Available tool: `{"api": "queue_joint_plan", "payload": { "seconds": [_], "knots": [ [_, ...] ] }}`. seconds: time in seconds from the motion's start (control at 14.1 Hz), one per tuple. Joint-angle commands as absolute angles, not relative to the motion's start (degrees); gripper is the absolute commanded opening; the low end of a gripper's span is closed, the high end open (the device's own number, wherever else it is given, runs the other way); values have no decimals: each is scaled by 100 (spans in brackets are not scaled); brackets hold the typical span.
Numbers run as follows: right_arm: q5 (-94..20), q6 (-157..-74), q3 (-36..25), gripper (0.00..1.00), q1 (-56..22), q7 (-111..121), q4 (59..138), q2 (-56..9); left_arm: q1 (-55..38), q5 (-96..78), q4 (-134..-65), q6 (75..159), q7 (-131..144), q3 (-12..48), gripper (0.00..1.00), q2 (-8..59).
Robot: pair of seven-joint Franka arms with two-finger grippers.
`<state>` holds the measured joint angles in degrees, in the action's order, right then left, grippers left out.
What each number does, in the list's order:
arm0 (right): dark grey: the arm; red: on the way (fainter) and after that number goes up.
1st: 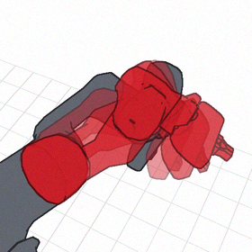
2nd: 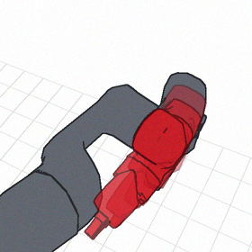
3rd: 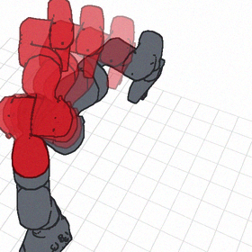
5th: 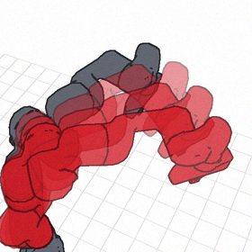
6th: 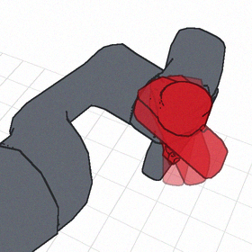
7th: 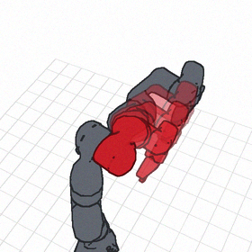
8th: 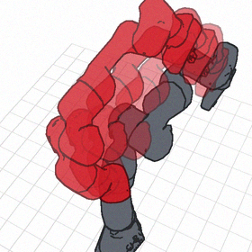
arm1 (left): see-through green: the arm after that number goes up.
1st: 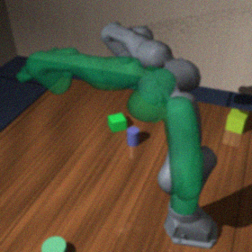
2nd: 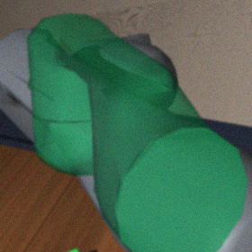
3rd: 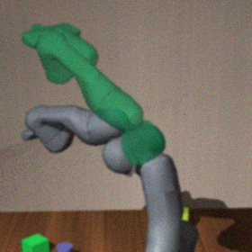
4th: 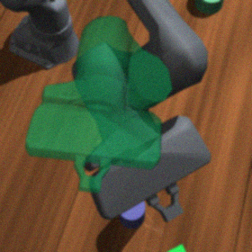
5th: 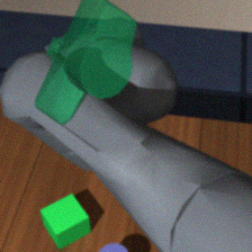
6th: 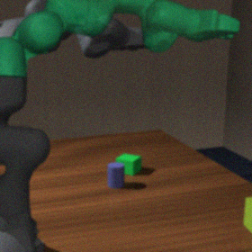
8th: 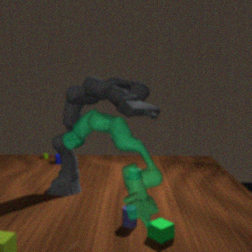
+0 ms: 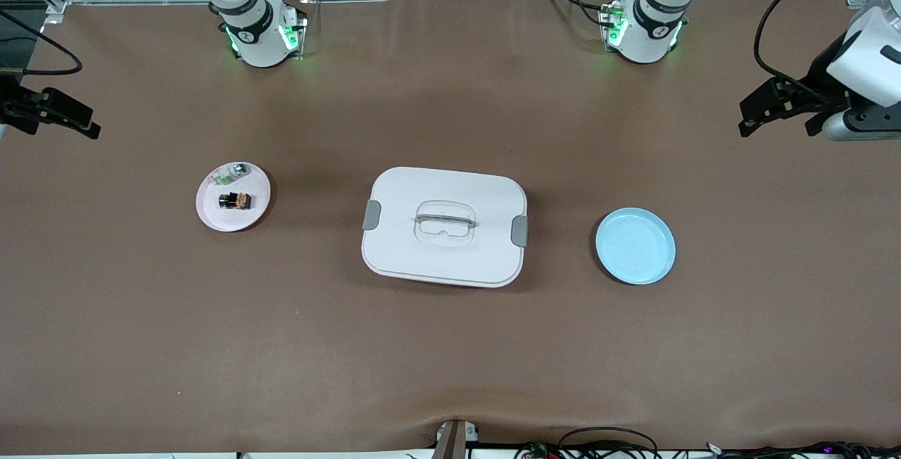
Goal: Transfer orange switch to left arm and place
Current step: 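Move the right gripper over the white plate toward the orange switch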
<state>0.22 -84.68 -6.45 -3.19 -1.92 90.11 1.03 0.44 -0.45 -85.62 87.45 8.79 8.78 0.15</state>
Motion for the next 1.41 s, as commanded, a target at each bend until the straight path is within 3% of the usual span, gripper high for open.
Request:
{"api": "queue_joint_plan", "payload": {
  "seconds": [0.0,0.57,1.13,1.34],
  "knots": [
    [-9,-8691,-633,100,-246,-149,9525,97,44,-44,-8490,8657,826,879,100,44],
    [-18,-9965,-624,100,-246,-193,11398,466,26,-44,-8490,8666,870,879,100,44],
    [9,-11195,-606,100,-308,-132,12672,580,0,-35,-8490,8675,879,888,100,44],
    [17,-11241,-606,100,-343,-123,12762,536,9,-35,-8490,8675,888,888,100,44]
  ]
}}
